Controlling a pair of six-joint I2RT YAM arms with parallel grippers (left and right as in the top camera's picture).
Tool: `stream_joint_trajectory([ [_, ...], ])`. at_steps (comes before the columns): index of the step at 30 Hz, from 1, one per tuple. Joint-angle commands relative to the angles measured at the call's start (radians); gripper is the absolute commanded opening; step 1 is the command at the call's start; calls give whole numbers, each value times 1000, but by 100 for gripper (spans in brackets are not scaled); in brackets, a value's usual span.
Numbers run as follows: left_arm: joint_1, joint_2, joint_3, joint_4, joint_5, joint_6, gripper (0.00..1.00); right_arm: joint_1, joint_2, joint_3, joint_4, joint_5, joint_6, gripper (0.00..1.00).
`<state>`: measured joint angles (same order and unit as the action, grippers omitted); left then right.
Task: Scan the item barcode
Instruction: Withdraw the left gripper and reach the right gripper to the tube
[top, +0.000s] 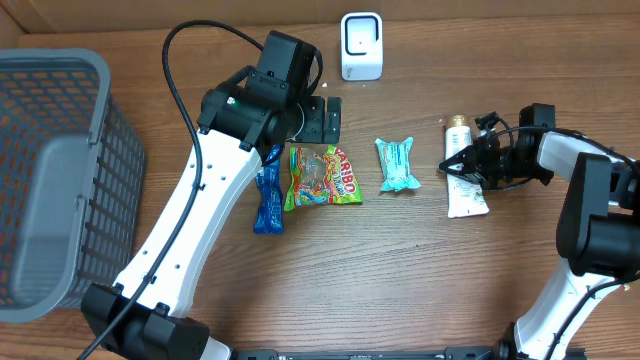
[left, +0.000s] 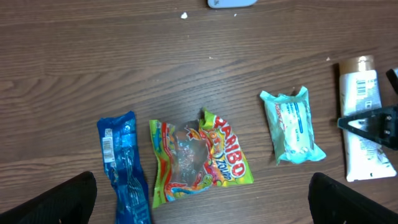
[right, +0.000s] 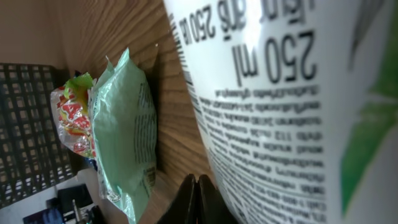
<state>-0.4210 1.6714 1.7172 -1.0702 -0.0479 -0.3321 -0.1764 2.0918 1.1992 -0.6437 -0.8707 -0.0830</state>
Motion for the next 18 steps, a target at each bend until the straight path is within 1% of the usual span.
stream_joint_trajectory([
  [1, 11, 6, 13, 4, -22, 22, 100, 5, 32, -17, 23, 130, 8, 4],
  [3, 23, 3, 28, -3, -9, 22, 100, 5, 31, -16, 22, 106, 8, 4],
  [5, 40, 1, 56, -19, 6, 22, 100, 5, 29, -3, 13, 23, 7, 4],
  [6, 64, 0, 98, -41, 23, 23, 100, 4, 21, 19, 4, -52, 7, 4],
  [10, 121, 0, 215, -104, 78, 23, 100, 4, -54, 102, -49, -129, 8, 4],
  [12, 155, 0, 276, -143, 93, 23, 100, 4, -115, 154, -85, -141, 13, 4],
  [16, 217, 0, 366, -222, 93, 23, 100, -1, -249, 244, -115, -124, 101, 4],
  [18, 253, 0, 392, -256, 93, 23, 100, -11, -309, 272, -126, -93, 121, 4],
])
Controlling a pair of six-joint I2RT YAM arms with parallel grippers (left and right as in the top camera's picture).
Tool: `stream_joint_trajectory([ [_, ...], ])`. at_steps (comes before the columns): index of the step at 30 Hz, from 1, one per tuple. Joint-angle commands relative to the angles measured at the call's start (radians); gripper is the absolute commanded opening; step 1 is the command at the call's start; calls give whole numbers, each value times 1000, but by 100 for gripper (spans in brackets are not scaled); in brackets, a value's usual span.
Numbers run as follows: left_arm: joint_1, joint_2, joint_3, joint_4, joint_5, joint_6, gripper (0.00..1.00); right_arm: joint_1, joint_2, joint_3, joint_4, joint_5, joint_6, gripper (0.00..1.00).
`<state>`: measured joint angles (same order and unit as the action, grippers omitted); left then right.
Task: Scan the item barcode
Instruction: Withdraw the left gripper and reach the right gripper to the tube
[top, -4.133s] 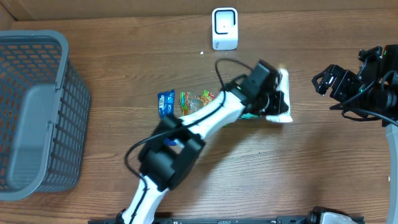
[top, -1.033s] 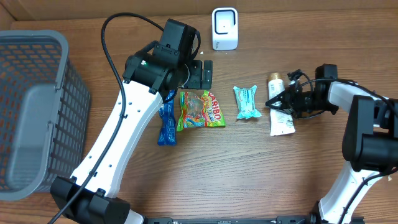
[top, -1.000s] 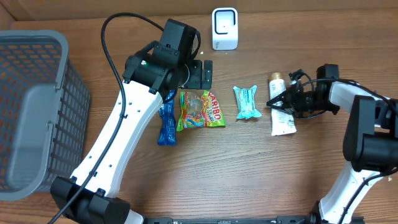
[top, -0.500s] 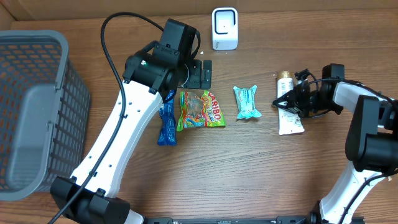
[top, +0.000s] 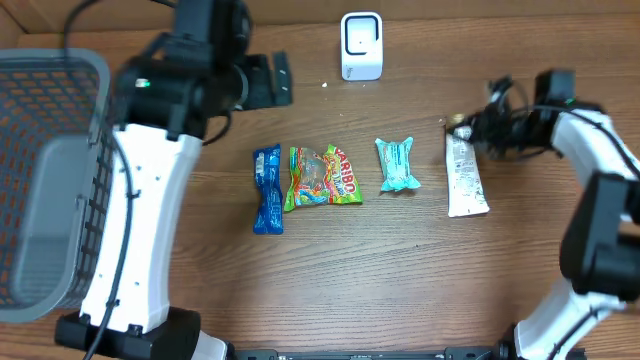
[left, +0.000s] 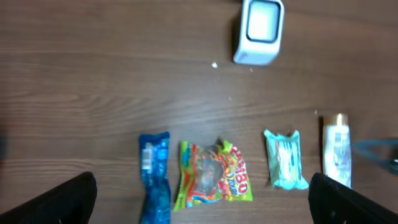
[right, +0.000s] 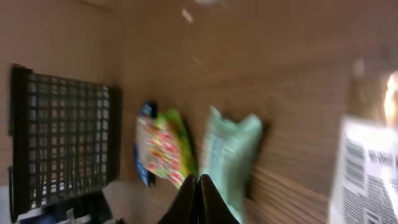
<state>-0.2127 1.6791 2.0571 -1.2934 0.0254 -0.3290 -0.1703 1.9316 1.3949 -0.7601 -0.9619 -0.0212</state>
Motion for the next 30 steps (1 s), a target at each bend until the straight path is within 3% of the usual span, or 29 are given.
stream_joint_trajectory([
  [1, 65, -8, 59, -46, 20, 20, 100, -24, -171, 82, -14, 13, 60, 4],
  [10, 253, -3, 59, -121, 22, 75, 100, -119, -256, 84, -275, 407, 61, 6],
  [13, 266, -3, 58, -152, -27, 83, 100, -123, -244, 83, -344, 506, 21, 17],
  [16, 266, -3, 58, -180, -52, 83, 100, -122, -229, 82, -353, 511, -42, 34],
  [21, 265, -3, 58, -171, -51, 82, 100, -122, -217, 48, -352, 513, -106, 48],
  [30, 265, -3, 58, -170, -51, 82, 100, -121, -212, -85, -234, 489, -195, 56],
])
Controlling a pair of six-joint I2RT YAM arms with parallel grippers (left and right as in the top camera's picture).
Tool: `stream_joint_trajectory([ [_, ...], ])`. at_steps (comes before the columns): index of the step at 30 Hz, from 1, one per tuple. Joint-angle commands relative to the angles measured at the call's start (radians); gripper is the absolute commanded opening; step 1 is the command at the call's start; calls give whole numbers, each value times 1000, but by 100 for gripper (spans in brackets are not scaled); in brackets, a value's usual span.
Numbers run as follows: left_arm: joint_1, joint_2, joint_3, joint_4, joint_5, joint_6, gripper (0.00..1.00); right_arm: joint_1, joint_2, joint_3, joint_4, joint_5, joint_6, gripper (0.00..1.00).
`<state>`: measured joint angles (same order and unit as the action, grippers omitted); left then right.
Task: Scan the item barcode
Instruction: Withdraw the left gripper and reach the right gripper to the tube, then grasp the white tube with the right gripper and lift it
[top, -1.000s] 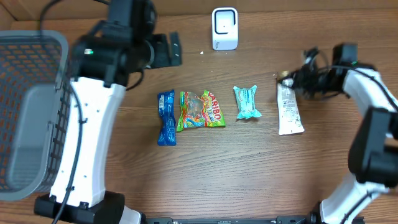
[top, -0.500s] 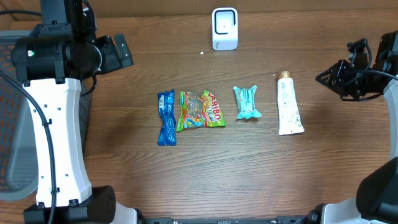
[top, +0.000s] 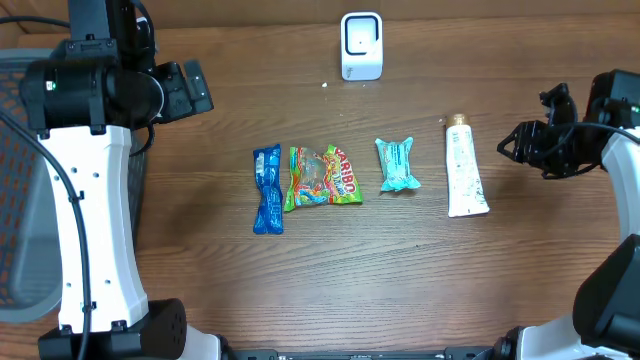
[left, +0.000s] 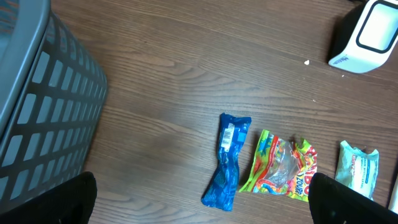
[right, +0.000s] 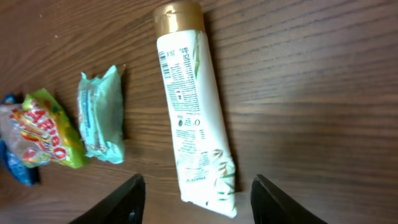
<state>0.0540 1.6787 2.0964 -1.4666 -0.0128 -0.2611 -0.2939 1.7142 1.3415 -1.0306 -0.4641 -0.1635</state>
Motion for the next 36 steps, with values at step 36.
stream_joint_trajectory([
  [36, -2, -3, 19, 3, -13, 14, 100, 18, 370, -169, 383, -304, -159, 54],
])
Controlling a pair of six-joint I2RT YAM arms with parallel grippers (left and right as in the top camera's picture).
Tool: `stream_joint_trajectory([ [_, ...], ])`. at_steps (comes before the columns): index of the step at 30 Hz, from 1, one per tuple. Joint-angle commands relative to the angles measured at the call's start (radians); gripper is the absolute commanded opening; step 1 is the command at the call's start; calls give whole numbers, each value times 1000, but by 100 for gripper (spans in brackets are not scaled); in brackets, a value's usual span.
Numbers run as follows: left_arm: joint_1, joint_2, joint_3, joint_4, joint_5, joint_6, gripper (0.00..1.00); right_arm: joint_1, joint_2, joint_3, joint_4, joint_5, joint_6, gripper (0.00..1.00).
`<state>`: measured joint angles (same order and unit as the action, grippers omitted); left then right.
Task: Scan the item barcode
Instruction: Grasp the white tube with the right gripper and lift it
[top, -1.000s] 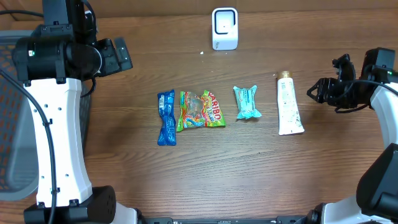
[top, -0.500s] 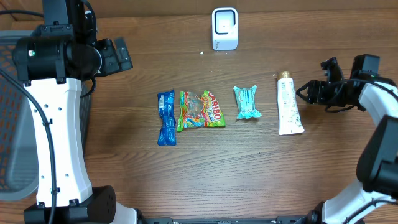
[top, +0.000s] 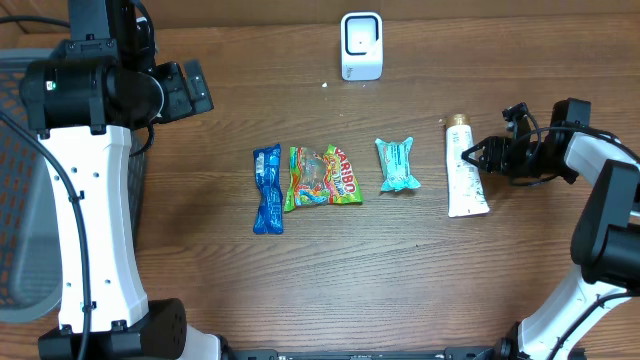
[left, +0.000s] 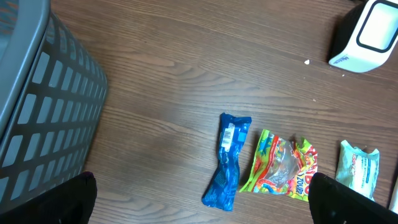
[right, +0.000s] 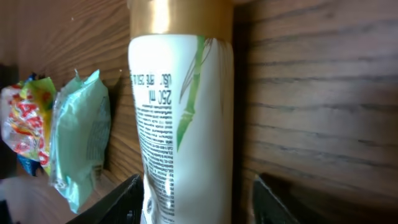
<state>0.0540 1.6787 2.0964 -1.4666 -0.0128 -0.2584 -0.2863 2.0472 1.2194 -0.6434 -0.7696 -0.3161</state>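
Observation:
A white tube with a gold cap lies on the table, right of a teal packet, a Haribo bag and a blue packet. The white scanner stands at the back. My right gripper is low at the tube's right side. In the right wrist view it is open, with the tube between its fingers. My left gripper is raised at the far left, open and empty, looking down on the blue packet.
A grey mesh basket stands at the left edge of the table, under the left arm. The wooden table stretches out in front of the row of items.
My right gripper was raised and well to the right of the tube. Now it is low at the tube with its open fingers on either side. The left arm has not moved.
At first my left gripper hung over the packets and my right gripper was shut beside the tube. Then the left arm stood further left and the right gripper near the cap. Later the left arm was by the basket, the right gripper open and away. Now it straddles the tube.

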Motion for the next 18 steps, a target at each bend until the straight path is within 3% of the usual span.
stream_joint_trajectory([
  [1, -2, -3, 19, 3, -13, 12, 100, 13, 37, -54, -2, 2, -6, 53],
  [7, -2, -3, 19, 3, -13, 12, 100, 26, 37, -122, 63, 10, 10, 46],
  [16, -2, -3, 19, 3, -13, 12, 100, 25, 36, -138, 142, 31, 198, 5],
  [18, -2, -3, 19, 3, -13, 12, 100, 25, 36, -126, 134, 11, 227, 4],
])
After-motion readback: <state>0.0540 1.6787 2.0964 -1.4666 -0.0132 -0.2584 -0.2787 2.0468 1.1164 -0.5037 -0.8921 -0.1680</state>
